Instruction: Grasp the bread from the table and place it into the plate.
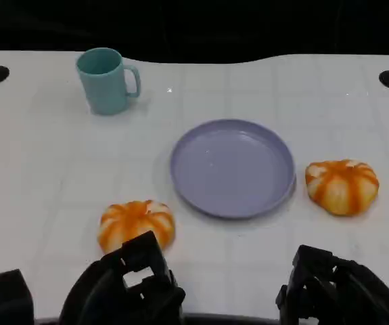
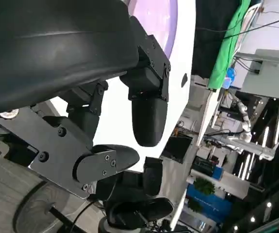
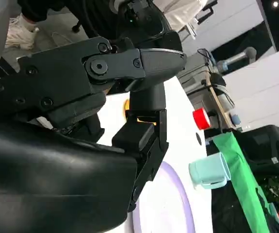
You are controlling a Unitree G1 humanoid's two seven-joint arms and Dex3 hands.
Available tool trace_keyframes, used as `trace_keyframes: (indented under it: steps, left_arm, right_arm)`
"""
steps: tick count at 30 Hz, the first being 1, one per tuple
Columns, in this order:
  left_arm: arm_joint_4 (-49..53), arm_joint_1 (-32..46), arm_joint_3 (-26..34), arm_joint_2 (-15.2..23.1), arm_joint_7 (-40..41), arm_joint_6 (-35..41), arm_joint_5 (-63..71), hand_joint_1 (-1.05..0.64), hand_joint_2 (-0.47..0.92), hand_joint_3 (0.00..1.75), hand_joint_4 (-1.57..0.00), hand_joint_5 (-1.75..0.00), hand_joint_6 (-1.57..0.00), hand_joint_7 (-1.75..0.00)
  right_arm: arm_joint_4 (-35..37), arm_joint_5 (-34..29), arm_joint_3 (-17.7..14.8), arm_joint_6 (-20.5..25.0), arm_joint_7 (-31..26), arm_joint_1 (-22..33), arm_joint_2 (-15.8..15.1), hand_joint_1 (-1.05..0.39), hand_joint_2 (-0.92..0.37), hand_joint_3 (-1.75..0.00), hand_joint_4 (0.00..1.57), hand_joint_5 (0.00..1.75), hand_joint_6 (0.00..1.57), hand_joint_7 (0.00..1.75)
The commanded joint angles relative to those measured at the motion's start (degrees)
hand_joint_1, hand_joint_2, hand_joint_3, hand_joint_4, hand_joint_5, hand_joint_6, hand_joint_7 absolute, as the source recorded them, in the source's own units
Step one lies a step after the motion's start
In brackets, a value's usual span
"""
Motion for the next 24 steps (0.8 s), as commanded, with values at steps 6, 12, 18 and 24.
trace_keyframes:
  steps: [6, 12, 18, 24]
  left_arm:
    - [-0.76, -0.09, 1.48, 0.5, 0.83, 0.02, -0.64, -0.21, 0.6, 0.61, -0.67, -1.75, -0.49, -1.75]
    - [-3.79, -0.68, 1.23, 0.66, 4.81, -4.24, 5.14, -0.4, 0.87, 0.13, -0.4, -1.69, -0.39, -1.3]
    - [-6.75, -1.53, 0.75, 3.14, 8.8, -6.65, 12.94, -0.51, 0.92, 0.05, -0.46, -1.05, -0.53, -0.27]
    - [-10.65, -3.4, 0.57, 6.55, 13.53, -6.65, 22.85, -0.49, 0.91, 0.01, -0.4, -0.77, -0.48, -0.04]
  right_arm:
    - [0.02, 0.5, 0.05, 0.1, -0.2, -0.42, -0.06, -0.68, -0.92, -0.28, 0.83, 1.62, 0.75, 1.35]
    - [0.27, -0.24, 0.21, -0.32, -0.68, -0.76, 0.12, -0.7, -0.92, -0.26, 0.83, 1.63, 0.75, 1.36]
    - [0.2, -0.39, 0.47, 0.07, -1.32, -1.13, 0.35, -0.7, -0.92, -0.25, 0.83, 1.64, 0.74, 1.38]
    - [0.61, -1.39, 1.0, -0.58, -2.05, -1.63, 0.35, -0.7, -0.92, -0.27, 0.82, 1.65, 0.74, 1.4]
